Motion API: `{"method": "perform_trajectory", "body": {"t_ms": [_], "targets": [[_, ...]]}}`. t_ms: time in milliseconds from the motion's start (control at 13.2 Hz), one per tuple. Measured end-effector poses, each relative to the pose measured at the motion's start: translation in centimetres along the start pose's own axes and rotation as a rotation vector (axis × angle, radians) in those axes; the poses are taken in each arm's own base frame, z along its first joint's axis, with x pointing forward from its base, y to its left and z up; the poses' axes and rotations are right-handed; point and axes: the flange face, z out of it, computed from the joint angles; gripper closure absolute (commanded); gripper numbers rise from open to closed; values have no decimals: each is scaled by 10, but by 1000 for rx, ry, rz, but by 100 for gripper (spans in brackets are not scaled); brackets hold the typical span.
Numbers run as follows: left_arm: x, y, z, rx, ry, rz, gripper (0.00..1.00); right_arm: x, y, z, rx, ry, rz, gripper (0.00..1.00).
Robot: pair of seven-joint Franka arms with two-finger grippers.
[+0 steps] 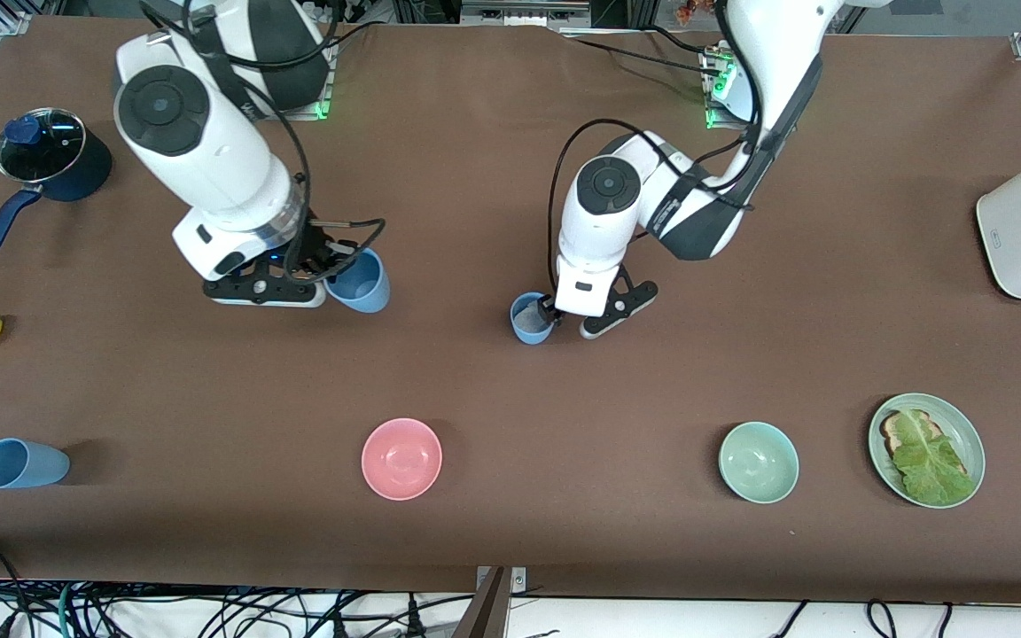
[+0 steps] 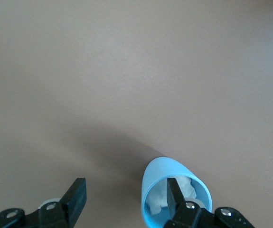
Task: Stack blue cups with both arms
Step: 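Set down the tissue cup and open the left gripper while the right gripper approaches, then lower the right gripper's cup into the tissue cup while the left gripper withdraws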
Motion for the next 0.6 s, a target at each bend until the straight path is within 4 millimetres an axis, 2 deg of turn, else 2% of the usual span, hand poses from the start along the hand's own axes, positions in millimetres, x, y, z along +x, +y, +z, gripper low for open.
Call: {"method": "perform_trajectory", "body": {"t_ms": [227,378,605], "targets": [[18,-13,-36,26,-14,20,23,-20,-44,11,11,9,41,100],[55,-33,-52,40,-25,70,23,-36,-75,19,21,16,68,100],[122,-77,-76,66,-32,181,23,-54,-113,40,35,19,102,100]]}}
